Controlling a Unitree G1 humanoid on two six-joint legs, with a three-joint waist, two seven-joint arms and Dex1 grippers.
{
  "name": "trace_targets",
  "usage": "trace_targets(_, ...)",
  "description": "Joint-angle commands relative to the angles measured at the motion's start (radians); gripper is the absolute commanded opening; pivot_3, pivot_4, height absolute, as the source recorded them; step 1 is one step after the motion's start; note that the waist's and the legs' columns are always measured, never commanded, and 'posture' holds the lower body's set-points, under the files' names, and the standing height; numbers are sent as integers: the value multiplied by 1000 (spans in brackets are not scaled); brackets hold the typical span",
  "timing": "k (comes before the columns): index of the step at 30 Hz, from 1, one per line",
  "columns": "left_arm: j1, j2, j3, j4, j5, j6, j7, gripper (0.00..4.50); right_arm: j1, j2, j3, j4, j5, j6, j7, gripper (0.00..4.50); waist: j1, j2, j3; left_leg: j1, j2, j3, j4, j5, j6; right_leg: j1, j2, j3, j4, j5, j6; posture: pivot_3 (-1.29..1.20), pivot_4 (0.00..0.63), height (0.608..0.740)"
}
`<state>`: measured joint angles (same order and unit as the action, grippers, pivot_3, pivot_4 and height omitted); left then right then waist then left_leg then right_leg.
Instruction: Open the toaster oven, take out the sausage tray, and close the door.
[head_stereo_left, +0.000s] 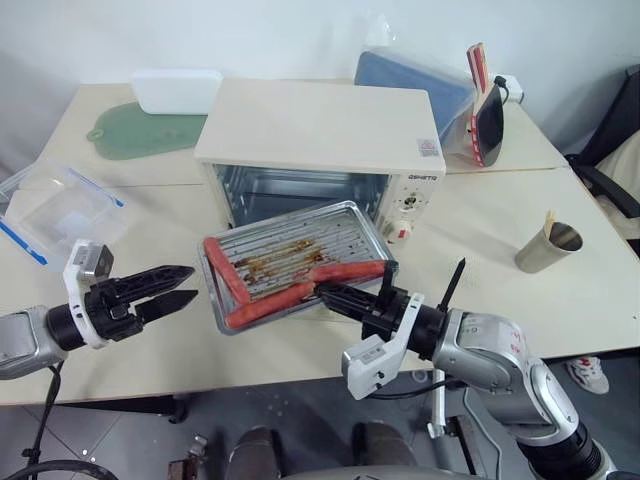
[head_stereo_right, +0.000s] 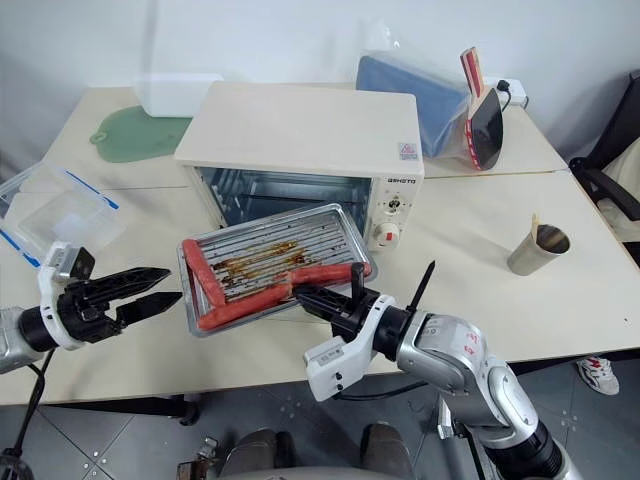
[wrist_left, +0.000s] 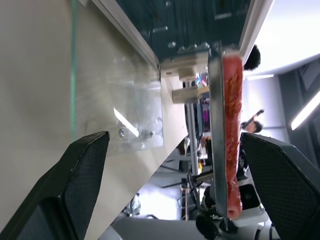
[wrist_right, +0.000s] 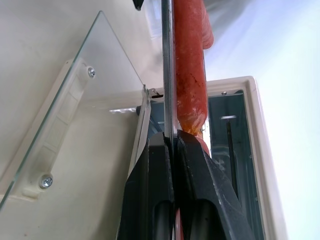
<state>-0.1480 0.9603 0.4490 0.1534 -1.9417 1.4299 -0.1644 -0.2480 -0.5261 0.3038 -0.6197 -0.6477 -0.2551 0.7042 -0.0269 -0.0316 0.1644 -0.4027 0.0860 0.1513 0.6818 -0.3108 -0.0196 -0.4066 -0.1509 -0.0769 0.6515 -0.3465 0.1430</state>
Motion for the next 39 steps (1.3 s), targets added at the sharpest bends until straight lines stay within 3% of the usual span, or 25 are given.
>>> trace_targets(1, -16, -8, -34, -40, -30, -21, -17, 4458, -15, 0, -17, -23, 20, -20, -26, 0, -1, 0, 0, 0, 0, 0, 0, 0, 0, 0, 0, 0, 0, 0, 0, 0, 150, 740)
trace_targets(10, -94, -84, -131, -26, -30, -67, 57, 4458, -33, 16, -11, -13, 8, -13, -28, 0, 0, 0, 0, 0, 0, 2, 0, 0, 0, 0, 0, 0, 0, 0, 0, 0, 150, 740)
trace_targets(19, -156, -191, -134, 3, -30, -95, 131, 4458, -25, 26, -6, -23, -5, -5, -26, 0, 0, 0, 0, 0, 0, 2, 0, 0, 0, 0, 0, 0, 0, 0, 0, 0, 150, 740)
trace_targets(22, -169, -220, -140, 10, -30, -85, 134, 3859, -16, 24, -6, -28, 0, -7, -23, 0, 0, 0, 0, 0, 0, 2, 0, 0, 0, 0, 0, -1, 0, 0, 0, 0, 150, 740)
trace_targets(31, -150, -217, -144, -17, -30, -57, 114, 1069, 1, 31, -5, -40, 37, 3, -2, 0, 0, 0, 0, 0, 0, 2, 0, 0, 0, 1, 0, -1, 0, 0, 0, 0, 150, 740)
trace_targets(35, -142, -206, -144, -18, -30, -50, 109, 30, -15, 39, -5, -22, 53, 9, 10, 0, 0, 0, 0, 0, 0, 2, 0, 0, 0, 1, 0, -1, 0, 0, 0, 0, 150, 740)
trace_targets(38, -141, -203, -148, -13, -30, -51, 117, 30, -30, 42, -7, -2, 64, 16, 19, 0, 0, 0, 0, 0, 0, 2, 0, 0, 0, 1, 0, -1, 0, 0, 0, 0, 150, 740)
trace_targets(39, -139, -203, -146, -16, -30, -51, 115, 5, -34, 41, -8, 3, 68, 18, 23, 277, 0, 0, 0, 0, 0, 1, 0, 0, 0, 1, 0, -1, 0, 0, 0, 0, 150, 740)
